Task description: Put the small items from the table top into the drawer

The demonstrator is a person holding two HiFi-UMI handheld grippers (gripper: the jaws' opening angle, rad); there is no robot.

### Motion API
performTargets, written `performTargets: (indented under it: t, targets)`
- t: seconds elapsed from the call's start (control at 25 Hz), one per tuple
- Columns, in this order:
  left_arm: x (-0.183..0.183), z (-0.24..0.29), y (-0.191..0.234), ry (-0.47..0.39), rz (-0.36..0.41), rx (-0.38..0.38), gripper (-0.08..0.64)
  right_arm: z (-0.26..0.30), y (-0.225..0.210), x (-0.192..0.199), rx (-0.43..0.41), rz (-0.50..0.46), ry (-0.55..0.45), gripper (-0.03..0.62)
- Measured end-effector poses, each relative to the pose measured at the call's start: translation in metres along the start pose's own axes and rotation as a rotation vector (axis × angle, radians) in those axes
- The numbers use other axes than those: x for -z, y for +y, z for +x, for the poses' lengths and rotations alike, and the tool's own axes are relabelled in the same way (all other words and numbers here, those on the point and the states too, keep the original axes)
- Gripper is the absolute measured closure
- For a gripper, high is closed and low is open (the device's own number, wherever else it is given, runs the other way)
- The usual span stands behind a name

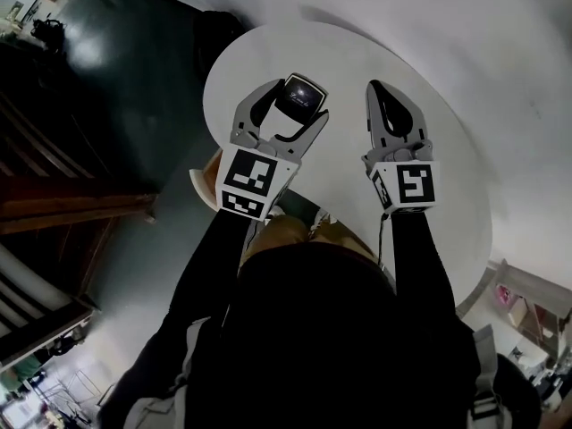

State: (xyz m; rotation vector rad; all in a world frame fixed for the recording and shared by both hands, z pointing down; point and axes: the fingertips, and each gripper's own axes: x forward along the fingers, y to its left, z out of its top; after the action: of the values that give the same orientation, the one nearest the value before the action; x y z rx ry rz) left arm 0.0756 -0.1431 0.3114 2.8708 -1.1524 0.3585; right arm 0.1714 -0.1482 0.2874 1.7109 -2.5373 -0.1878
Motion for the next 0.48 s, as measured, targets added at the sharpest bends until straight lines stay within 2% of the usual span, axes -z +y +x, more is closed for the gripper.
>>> performTargets:
  t: [0.48]
  targets:
    - [0.047, -0.104, 0.109, 0.054, -0.040, -0.259, 0.213, 0.087, 0.135, -0.011, -0.253, 0.015, -0.064, 0.566]
